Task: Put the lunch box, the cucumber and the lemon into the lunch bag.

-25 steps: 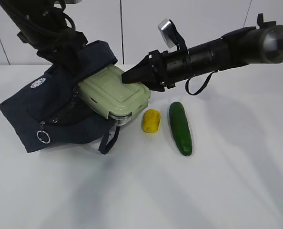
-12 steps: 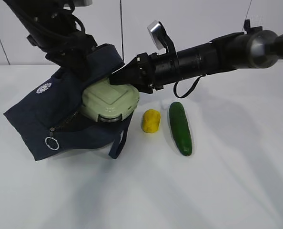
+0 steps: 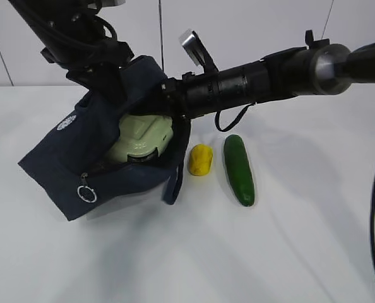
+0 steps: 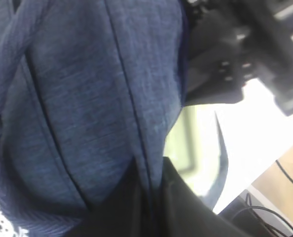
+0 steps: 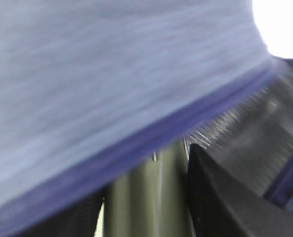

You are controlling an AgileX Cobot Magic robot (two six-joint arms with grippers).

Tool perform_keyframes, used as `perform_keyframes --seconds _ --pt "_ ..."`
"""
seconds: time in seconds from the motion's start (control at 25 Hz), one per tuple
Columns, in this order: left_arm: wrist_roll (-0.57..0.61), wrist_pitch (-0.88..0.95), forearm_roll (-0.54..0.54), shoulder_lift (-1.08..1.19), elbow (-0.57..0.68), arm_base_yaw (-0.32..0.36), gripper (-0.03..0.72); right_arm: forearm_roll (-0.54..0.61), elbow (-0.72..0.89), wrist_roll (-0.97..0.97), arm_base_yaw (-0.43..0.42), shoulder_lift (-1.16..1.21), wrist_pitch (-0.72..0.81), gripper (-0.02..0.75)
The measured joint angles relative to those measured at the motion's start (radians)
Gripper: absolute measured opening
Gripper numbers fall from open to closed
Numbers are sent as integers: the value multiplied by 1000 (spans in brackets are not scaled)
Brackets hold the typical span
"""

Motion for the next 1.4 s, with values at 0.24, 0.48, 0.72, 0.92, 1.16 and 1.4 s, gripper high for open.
perform_keyframes --seconds 0.24,0.48,0.72,0.92,1.16,1.4 --pt "0 -2 -30 0 0 0 7 26 0 -17 5 19 -29 383" --pt "0 -2 -35 2 0 0 7 91 -2 -59 11 95 -39 382" --pt "0 -2 -68 26 0 0 7 153 -2 -130 24 119 -53 382" --pt "0 -9 -97 49 0 0 7 171 -2 -176 39 119 -78 382" --pt "0 -17 -105 50 0 0 7 201 -2 -234 66 123 -124 382" --pt "0 -17 -107 50 0 0 7 225 -2 -247 79 173 -123 382"
